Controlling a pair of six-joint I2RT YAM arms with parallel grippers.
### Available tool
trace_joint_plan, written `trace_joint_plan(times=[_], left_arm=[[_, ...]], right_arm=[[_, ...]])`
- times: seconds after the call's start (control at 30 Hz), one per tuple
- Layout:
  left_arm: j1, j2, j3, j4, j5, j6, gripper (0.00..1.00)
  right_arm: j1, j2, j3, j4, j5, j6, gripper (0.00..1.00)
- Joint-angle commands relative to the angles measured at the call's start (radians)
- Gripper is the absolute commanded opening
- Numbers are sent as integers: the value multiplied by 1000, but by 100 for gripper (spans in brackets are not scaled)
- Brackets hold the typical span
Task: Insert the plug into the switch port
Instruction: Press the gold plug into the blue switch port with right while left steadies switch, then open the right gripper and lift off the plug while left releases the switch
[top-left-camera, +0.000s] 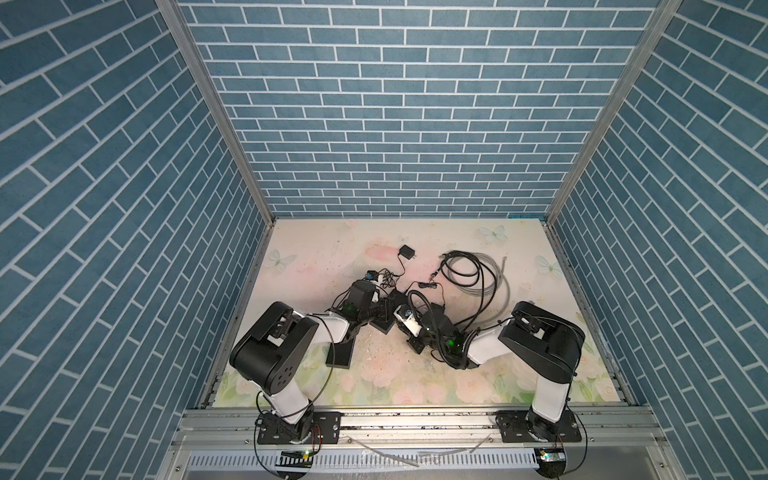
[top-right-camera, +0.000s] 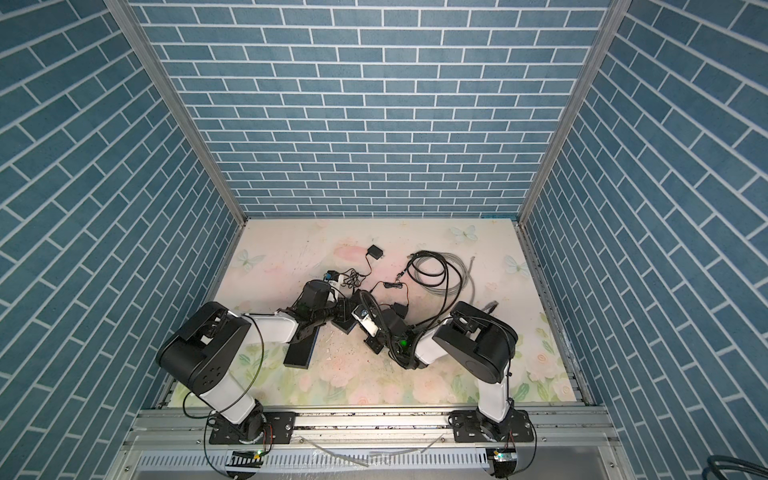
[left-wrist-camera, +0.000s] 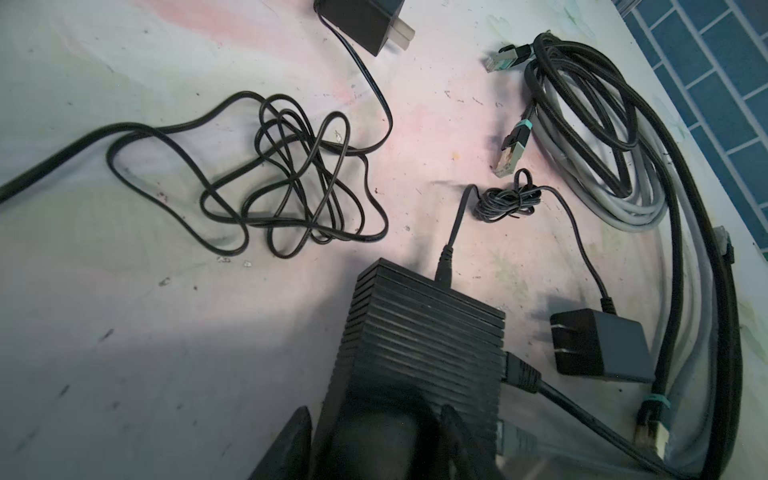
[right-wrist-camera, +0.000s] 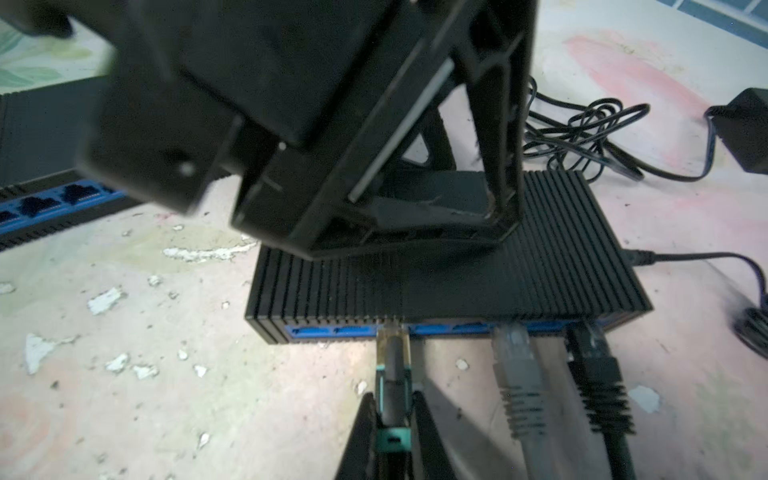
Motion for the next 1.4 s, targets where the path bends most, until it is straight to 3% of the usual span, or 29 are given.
trace_joint_plan(times=[0.0,0.33,0.7,0.93,1.37], left_arm=[[-55,38,-5,-10,249,-52,50],[-55,46,-13,12,279,-63,50],[10,-107,14,-73,200,-46,53],[30,-199,84,-173,147,7,57],[66,-285,73,-231,44,38,60]], right_arm=[[32,11,53,247,-19,5,0],[33,2,123,160,-41,-38,0],[10,-162,184,-278,50,-165,0],[-63,-212,239,-413,45,-200,0],[-233,-229,369,-585,32,-276,0]])
